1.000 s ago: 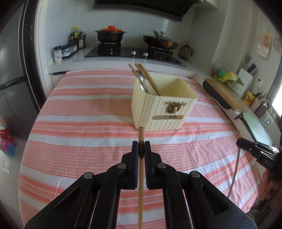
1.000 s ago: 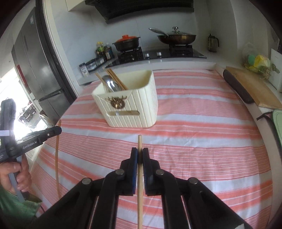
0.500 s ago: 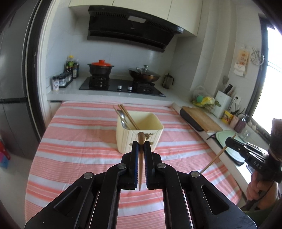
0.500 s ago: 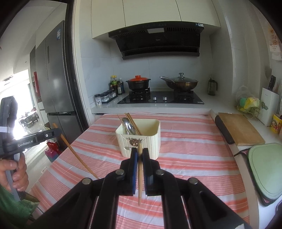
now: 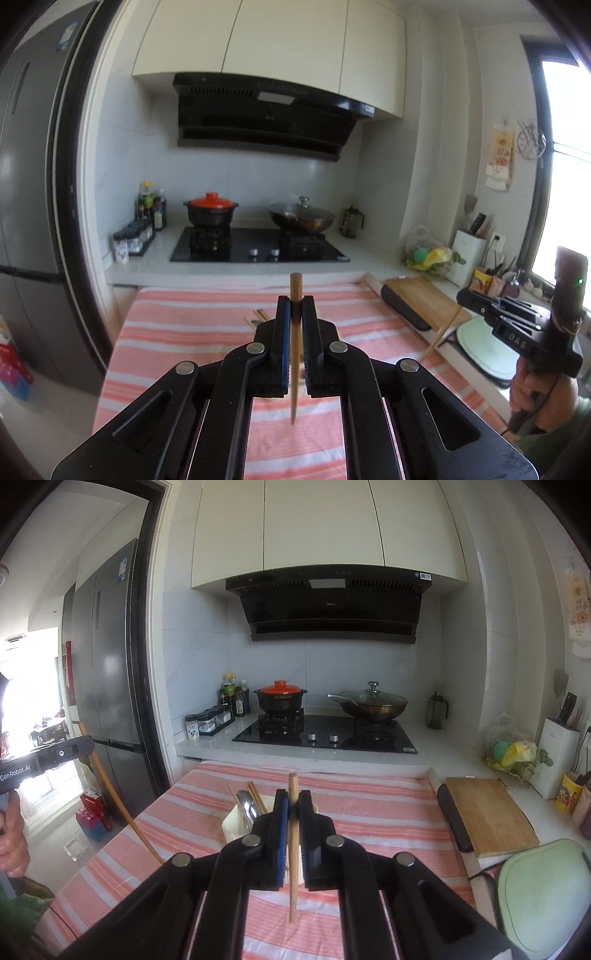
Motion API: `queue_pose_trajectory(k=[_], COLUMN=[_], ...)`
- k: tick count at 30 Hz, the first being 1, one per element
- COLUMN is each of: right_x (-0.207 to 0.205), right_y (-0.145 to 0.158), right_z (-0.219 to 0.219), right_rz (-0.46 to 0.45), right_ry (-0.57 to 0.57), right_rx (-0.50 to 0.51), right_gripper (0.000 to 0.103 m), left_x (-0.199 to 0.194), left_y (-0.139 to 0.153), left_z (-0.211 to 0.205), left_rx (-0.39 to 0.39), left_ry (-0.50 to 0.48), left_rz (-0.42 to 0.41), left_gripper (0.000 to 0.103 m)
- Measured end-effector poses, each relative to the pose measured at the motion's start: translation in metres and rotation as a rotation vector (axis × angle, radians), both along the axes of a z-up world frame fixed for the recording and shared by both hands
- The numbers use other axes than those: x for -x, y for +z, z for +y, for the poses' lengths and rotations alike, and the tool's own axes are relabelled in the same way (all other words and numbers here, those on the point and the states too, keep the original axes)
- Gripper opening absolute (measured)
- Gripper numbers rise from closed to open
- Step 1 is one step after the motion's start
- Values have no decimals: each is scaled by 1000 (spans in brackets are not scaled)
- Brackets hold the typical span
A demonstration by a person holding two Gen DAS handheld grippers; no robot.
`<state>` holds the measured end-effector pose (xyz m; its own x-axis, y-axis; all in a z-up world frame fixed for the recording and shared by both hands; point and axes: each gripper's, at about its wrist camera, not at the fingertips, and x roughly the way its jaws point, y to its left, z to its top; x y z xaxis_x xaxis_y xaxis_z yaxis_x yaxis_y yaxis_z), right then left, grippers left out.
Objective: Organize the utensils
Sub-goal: 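Lift and carry both chopsticks over the holder with both grippers, then lower the chopsticks into the holder and open both grippers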
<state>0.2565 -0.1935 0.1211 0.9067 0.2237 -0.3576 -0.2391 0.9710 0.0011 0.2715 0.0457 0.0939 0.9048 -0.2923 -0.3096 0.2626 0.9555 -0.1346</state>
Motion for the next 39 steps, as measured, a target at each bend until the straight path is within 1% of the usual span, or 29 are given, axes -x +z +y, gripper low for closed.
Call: queue_pose_trajectory(k=[3,6,9,12,14,15,18,20,23,24,25,26,27,28,29,30,32,33,34,35,36,37,39], right_x=[-23,-49,-79,-111,-137,-151,-192,-219,-249,-257,-262,-264,-265,-263,-258,-250,-231,-222,-209,-194,-180,-163,-129], right_y=[20,34,34,19,3,-6,-42,-66,-97,-105,-109,-111,-112,-111,-107,-102,-91,-85,-80,-75,-71,-66,-59], right_z=[7,13,21,30,37,39,44,46,47,49,48,47,46,44,40,36,29,26,22,18,16,12,6], right_rz=[-68,-131,-152,-163,-112,-65,120,248,371,399,409,410,409,401,377,344,291,268,242,219,201,178,128], right_ry=[10,7,4,18,40,55,69,70,76,80,84,85,85,84,81,72,56,50,41,23,3,-15,-39], right_rx=[-5,-42,-63,-19,16,30,62,77,59,56,39,20,8,-5,-23,-36,-27,-23,-22,-14,-5,-3,-12], right_gripper=[6,6,6,6,6,6,6,6,6,7,8,12,19,38,54,56,56,56,58,68,75,86,88], left_x=[-26,-60,-100,-140,-164,-177,-212,-231,-248,-250,-250,-248,-244,-237,-227,-218,-194,-181,-166,-151,-136,-121,-93], left_y=[17,21,11,-10,-30,-42,-81,-105,-129,-133,-133,-132,-129,-124,-118,-112,-101,-97,-93,-91,-89,-89,-90], left_z=[-4,-10,-20,-33,-41,-44,-49,-51,-54,-53,-51,-48,-44,-40,-36,-33,-30,-31,-33,-37,-41,-47,-57], left_rx=[9,33,64,65,57,54,51,45,19,9,3,2,3,1,-6,-23,-90,-133,-179,-225,-270,-306,-338], left_ry=[29,51,54,57,54,51,44,49,66,83,94,105,120,142,162,176,211,234,259,281,299,312,314], left_rz=[-68,-107,-87,-34,24,64,199,272,342,349,348,344,331,308,275,240,190,166,136,107,85,74,83], left_gripper=[4,4,4,4,4,4,4,4,5,7,20,31,57,76,81,85,93,100,102,102,102,102,102])
